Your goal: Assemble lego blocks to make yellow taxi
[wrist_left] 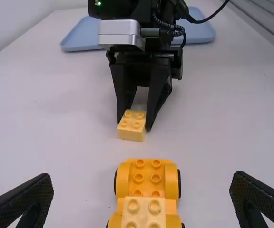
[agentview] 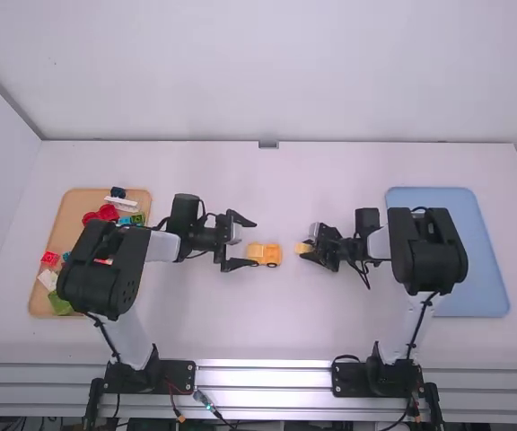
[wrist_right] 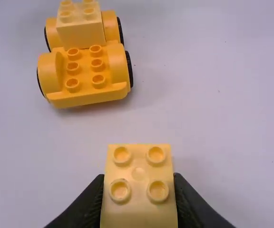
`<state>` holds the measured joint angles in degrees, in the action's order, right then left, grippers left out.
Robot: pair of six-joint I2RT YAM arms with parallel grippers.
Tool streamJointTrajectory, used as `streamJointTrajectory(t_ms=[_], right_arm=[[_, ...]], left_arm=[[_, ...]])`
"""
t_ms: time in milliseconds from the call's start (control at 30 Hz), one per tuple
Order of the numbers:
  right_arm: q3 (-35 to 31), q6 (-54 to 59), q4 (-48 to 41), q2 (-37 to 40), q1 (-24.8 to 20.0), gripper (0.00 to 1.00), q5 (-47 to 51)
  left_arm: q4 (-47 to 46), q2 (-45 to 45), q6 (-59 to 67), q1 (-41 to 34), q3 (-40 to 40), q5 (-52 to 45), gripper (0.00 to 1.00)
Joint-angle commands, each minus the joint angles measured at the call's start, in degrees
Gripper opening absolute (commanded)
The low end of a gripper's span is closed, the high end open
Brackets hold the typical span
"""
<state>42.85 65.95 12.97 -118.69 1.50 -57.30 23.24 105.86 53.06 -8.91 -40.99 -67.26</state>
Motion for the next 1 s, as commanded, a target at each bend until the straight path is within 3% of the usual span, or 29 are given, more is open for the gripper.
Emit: streamJointTrajectory(t_ms=[0, 267, 500, 667, 967], right_arm=[[-0.5, -0.2, -0.6, -1.0, 0.0, 0.25, 3.2], [-0.5, -0.2, -1.7, 0.0, 0.0, 0.23, 0.2], [-0.4, -0.2, -1.7, 1.1, 0.0, 0.25, -4.6], [-0.4, -0.2, -1.7, 1.1, 0.0, 0.27, -6.2], [-0.4, -0.9, -3.1, 2.7, 0.1, 0.27, -8.2]], left_arm=[[-0.5, 0.3, 0.4, -0.1, -0.5, -0.5, 0.99], [-5.8, 1.2, 9.1, -2.5, -0.5, 4.8, 0.97], [4.0, 7.2, 3.1, -5.4, -0.5, 9.6, 0.99], [5.7, 9.4, 2.9, -5.0, -1.0, 9.9, 0.94], [-1.8, 13.6, 3.6, -5.3, -7.0, 7.2, 0.86]])
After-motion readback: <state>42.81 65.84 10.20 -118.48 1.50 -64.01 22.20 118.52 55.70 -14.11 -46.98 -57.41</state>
